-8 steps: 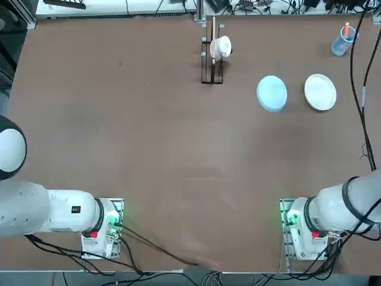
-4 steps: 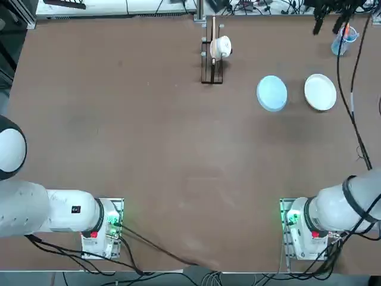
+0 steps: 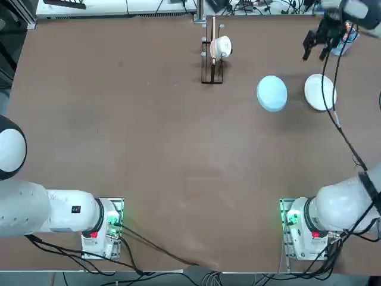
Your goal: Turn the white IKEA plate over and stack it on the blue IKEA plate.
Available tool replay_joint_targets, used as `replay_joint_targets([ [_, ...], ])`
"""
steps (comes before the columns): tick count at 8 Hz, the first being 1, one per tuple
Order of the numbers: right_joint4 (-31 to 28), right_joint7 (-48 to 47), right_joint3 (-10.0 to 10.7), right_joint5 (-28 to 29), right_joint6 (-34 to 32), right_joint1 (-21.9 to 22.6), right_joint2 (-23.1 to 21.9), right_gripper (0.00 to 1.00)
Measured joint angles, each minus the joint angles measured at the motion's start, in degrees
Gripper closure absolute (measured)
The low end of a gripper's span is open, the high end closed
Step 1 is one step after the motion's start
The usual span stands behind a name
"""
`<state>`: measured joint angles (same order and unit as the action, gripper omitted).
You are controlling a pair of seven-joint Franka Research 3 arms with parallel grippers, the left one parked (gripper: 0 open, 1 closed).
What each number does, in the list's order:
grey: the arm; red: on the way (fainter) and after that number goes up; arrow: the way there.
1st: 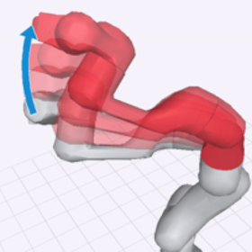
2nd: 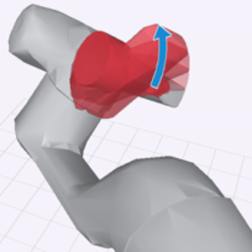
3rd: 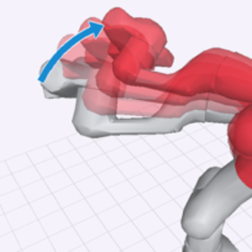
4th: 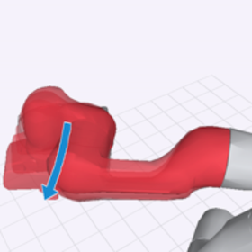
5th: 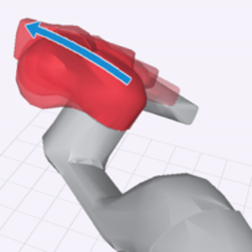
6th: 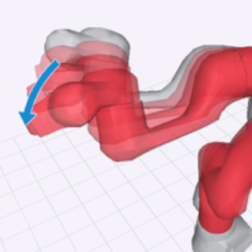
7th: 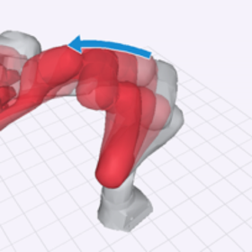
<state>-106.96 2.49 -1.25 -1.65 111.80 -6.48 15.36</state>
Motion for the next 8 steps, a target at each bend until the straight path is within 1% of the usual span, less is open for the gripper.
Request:
replay_joint_targets([
  [2, -11.46, 3.7, 0.09, 0.0, 16.6, -2.77, 0.24, 0.0],
  [3, -16.4, 5.16, 0.11, 0.0, 23.76, -4.1, 0.94, 0.0],
  [4, -18.91, 5.98, 0.12, 0.0, 28.04, -4.98, 2.36, 0.0],
  [6, -19.59, 7.22, 0.11, 0.0, 31.86, -5.65, 5.69, 0.0],
  [8, -19.55, 7.69, 0.12, 0.0, 33.43, -6.37, 7.38, 0.04],
])
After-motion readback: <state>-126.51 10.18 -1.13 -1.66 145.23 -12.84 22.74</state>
